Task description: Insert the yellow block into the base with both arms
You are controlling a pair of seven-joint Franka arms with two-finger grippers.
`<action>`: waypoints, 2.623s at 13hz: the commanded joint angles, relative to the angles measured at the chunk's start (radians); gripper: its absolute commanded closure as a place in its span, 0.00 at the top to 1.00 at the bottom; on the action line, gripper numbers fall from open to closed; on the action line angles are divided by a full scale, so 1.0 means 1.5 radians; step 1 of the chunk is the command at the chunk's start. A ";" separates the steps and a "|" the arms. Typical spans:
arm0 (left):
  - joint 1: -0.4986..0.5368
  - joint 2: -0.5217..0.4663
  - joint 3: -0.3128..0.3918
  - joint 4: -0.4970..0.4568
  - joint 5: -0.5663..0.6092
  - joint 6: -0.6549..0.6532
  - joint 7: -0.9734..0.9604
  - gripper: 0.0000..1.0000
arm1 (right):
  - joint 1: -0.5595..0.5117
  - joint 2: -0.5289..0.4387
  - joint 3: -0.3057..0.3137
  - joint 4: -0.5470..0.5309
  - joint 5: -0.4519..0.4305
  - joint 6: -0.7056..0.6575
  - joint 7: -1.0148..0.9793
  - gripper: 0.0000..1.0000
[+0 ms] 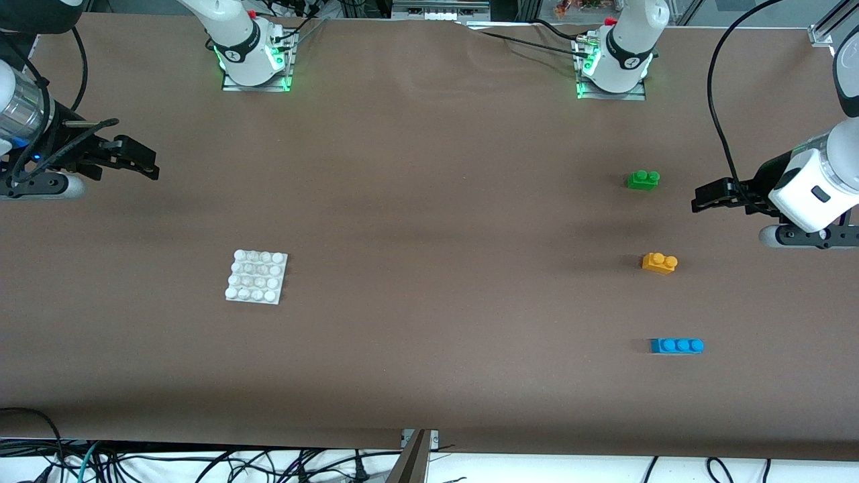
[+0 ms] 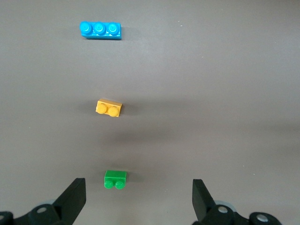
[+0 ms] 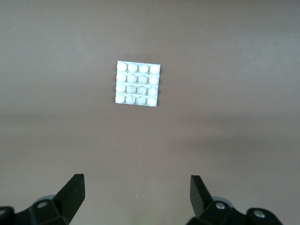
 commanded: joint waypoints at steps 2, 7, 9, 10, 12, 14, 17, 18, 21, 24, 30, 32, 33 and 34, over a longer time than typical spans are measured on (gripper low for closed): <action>0.001 -0.007 0.000 -0.006 0.013 0.000 0.014 1.00 | -0.005 -0.008 0.004 -0.010 -0.008 -0.002 -0.010 0.99; 0.001 -0.007 0.000 -0.006 0.013 -0.001 0.014 1.00 | -0.005 -0.009 0.002 -0.012 -0.009 -0.002 -0.011 0.99; 0.001 -0.007 0.000 -0.006 0.013 0.000 0.014 1.00 | -0.005 -0.010 0.002 -0.012 -0.009 -0.001 -0.011 0.99; 0.001 -0.007 0.000 -0.006 0.013 0.000 0.014 1.00 | -0.005 -0.010 0.002 -0.012 -0.008 0.000 -0.011 0.99; 0.001 -0.007 0.000 -0.006 0.013 0.000 0.014 1.00 | -0.005 -0.011 0.002 -0.012 -0.008 0.001 -0.011 0.99; 0.001 -0.007 0.000 -0.006 0.013 0.000 0.014 1.00 | -0.005 -0.011 0.003 -0.012 -0.009 0.001 -0.011 0.99; 0.001 -0.007 0.000 -0.005 0.013 -0.001 0.014 1.00 | -0.005 -0.012 0.004 -0.012 -0.009 0.001 -0.011 0.99; 0.001 -0.007 0.000 -0.006 0.013 -0.001 0.014 1.00 | -0.005 -0.013 0.005 -0.012 -0.009 0.001 -0.011 0.99; 0.001 -0.007 0.000 -0.006 0.013 0.000 0.014 1.00 | -0.005 -0.013 0.006 -0.012 -0.010 0.002 -0.011 0.99; 0.001 -0.007 0.000 -0.006 0.013 -0.001 0.014 1.00 | -0.005 -0.013 0.007 -0.012 -0.006 0.007 -0.011 0.99; 0.000 -0.007 0.000 -0.006 0.013 -0.001 0.014 1.00 | -0.005 -0.010 0.006 -0.012 -0.011 0.016 -0.011 0.99; 0.000 -0.007 0.000 -0.005 0.013 0.000 0.014 1.00 | -0.005 -0.009 0.005 -0.015 -0.010 0.026 -0.010 0.99; 0.000 -0.007 0.000 -0.006 0.013 0.000 0.014 1.00 | -0.005 -0.010 0.005 -0.024 -0.009 0.034 -0.009 0.99; 0.000 -0.007 0.000 -0.006 0.013 0.000 0.014 1.00 | -0.005 -0.012 0.005 -0.030 -0.009 0.042 -0.009 0.99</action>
